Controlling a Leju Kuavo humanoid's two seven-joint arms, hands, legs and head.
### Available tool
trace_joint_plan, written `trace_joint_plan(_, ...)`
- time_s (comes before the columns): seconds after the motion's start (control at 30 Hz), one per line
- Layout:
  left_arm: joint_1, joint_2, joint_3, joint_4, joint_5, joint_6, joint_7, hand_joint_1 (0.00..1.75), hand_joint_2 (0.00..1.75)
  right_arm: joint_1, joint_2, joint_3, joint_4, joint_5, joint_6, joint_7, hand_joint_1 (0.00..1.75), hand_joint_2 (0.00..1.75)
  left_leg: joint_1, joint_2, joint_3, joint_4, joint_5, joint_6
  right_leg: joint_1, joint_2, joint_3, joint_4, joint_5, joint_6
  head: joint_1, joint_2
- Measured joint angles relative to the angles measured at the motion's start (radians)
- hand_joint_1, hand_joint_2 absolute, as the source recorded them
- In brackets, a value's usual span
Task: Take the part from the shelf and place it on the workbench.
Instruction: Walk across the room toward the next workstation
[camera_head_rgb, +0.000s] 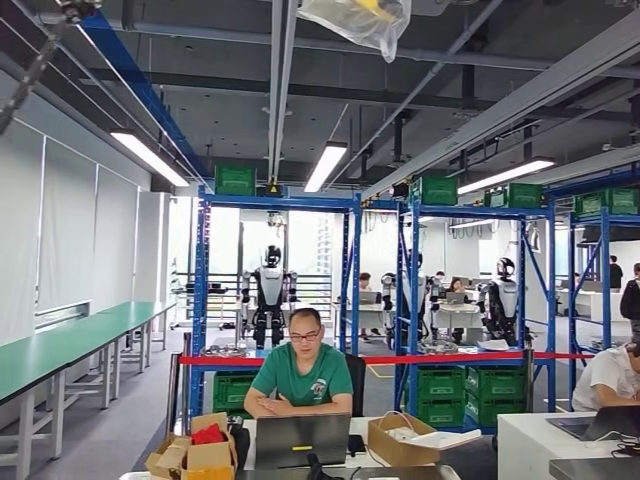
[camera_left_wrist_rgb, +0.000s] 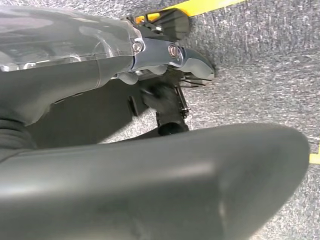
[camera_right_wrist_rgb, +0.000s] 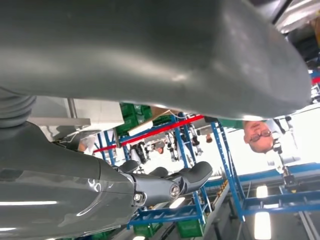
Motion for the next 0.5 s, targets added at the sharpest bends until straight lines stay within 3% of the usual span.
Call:
trace_joint_plan(0.07, -0.001, 0.000, 0.000, 0.000, 0.000, -0.002, 0.000, 0.00, 0.00, -0.002, -0.001, 0.000, -0.001, -0.001, 0.000, 0.000, 0.00, 0.00, -0.003, -0.001, 0.039, -0.070, -0.030, 0.006, 0.002, 0.000, -0.019, 0.015, 0.010, 0.011, 0.000, 0.000)
trace_joint_plan(0.13, -0.001, 0.000, 0.000, 0.000, 0.000, -0.003, 0.000, 0.00, 0.00, -0.002, -0.003, 0.001, 0.000, -0.001, 0.001, 0.000, 0.00, 0.00, -0.003, -0.002, 0.030, -0.078, -0.030, 0.018, 0.000, 0.001, -0.031, 0.020, 0.018, 0.023, 0.000, 0.000)
trace_joint_plan(0.17, -0.001, 0.000, 0.000, 0.000, 0.000, -0.003, 0.000, 0.00, 0.00, -0.002, -0.004, 0.002, 0.000, -0.001, 0.001, 0.001, 0.00, 0.00, -0.002, -0.001, 0.023, -0.079, -0.024, 0.028, -0.001, 0.002, -0.039, 0.029, 0.005, 0.029, 0.000, 0.000)
trace_joint_plan(0.23, -0.001, 0.000, 0.000, 0.000, 0.000, -0.003, 0.000, 0.00, 0.00, -0.002, -0.008, 0.003, 0.000, -0.001, 0.001, 0.001, 0.00, 0.00, -0.001, 0.001, 0.006, -0.081, -0.007, 0.047, -0.005, 0.003, -0.062, 0.094, -0.063, 0.038, 0.000, 0.000)
trace_joint_plan(0.3, -0.001, 0.000, 0.000, 0.000, 0.000, -0.004, 0.000, 0.00, 0.00, -0.001, -0.009, 0.003, 0.001, -0.001, 0.001, 0.001, 0.00, 0.00, -0.004, 0.002, -0.014, -0.080, 0.009, 0.054, -0.007, 0.003, -0.096, 0.225, -0.148, 0.045, 0.000, 0.000)
trace_joint_plan(0.33, 0.000, 0.000, 0.000, 0.000, -0.001, -0.004, 0.000, 0.00, 0.00, 0.000, -0.010, 0.003, 0.003, -0.001, 0.002, 0.001, 0.00, 0.00, -0.005, 0.002, -0.025, -0.080, 0.018, 0.056, -0.008, 0.003, -0.107, 0.286, -0.171, 0.047, 0.000, 0.000)
trace_joint_plan(0.37, 0.000, 0.000, 0.000, 0.000, -0.002, -0.004, 0.000, 0.00, 0.00, 0.002, -0.010, 0.004, 0.005, -0.001, 0.002, 0.001, 0.00, 0.00, -0.007, 0.002, -0.035, -0.079, 0.026, 0.056, -0.008, 0.003, -0.103, 0.315, -0.171, 0.047, 0.000, 0.000)
trace_joint_plan(0.4, 0.000, 0.000, 0.000, 0.000, -0.002, -0.004, 0.000, 0.00, 0.00, 0.003, -0.010, 0.004, 0.006, -0.001, 0.002, 0.001, 0.00, 0.00, -0.009, 0.003, -0.044, -0.079, 0.034, 0.056, -0.008, 0.004, -0.082, 0.307, -0.155, 0.046, 0.000, 0.000)
trace_joint_plan(0.43, 0.000, 0.000, 0.000, 0.000, -0.003, -0.004, 0.000, 0.00, 0.00, 0.002, -0.010, 0.004, 0.007, -0.001, 0.002, 0.001, 0.00, 0.00, -0.010, 0.002, -0.052, -0.079, 0.040, 0.055, -0.007, 0.004, -0.041, 0.257, -0.128, 0.042, 0.000, 0.000)
trace_joint_plan(0.5, -0.001, -0.001, 0.000, 0.000, -0.004, -0.005, 0.000, 0.00, 0.00, -0.003, -0.010, 0.004, 0.006, -0.001, 0.001, 0.001, 0.00, 0.00, -0.012, 0.002, -0.062, -0.079, 0.051, 0.051, -0.001, 0.007, 0.066, 0.102, -0.093, 0.026, 0.000, 0.000)
